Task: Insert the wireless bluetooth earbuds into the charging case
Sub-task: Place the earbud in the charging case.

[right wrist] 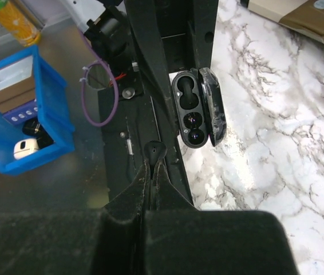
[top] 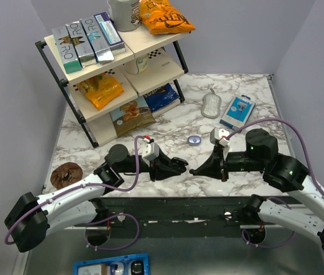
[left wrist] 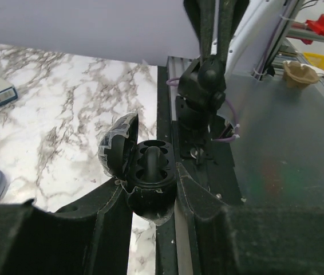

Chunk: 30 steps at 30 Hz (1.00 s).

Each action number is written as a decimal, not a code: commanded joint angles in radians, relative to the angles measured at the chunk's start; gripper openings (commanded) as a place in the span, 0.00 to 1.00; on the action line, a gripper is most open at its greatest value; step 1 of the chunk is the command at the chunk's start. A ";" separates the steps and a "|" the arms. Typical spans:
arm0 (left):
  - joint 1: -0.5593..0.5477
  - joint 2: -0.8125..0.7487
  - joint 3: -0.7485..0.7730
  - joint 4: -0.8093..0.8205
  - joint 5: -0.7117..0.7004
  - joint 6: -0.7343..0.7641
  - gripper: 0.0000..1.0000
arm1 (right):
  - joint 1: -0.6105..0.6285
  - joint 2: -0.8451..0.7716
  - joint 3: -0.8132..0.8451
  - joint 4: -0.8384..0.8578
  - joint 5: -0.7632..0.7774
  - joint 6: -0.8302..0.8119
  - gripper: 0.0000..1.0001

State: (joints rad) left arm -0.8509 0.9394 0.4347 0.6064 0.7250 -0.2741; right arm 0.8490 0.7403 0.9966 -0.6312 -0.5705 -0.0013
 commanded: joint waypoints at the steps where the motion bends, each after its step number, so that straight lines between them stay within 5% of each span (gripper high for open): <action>1: 0.001 0.021 0.021 0.124 0.160 -0.014 0.00 | 0.012 0.034 0.022 -0.027 -0.075 -0.017 0.01; 15: 0.001 0.107 0.052 0.242 0.326 -0.143 0.00 | 0.114 0.059 0.043 -0.093 0.040 -0.086 0.01; 30: -0.010 0.128 0.045 0.251 0.352 -0.172 0.00 | 0.165 0.099 0.066 -0.050 0.120 -0.108 0.01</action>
State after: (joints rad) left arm -0.8532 1.0607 0.4641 0.8219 1.0313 -0.4549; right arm 1.0069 0.8318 1.0294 -0.6971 -0.4786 -0.0963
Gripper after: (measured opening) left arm 0.374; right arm 0.022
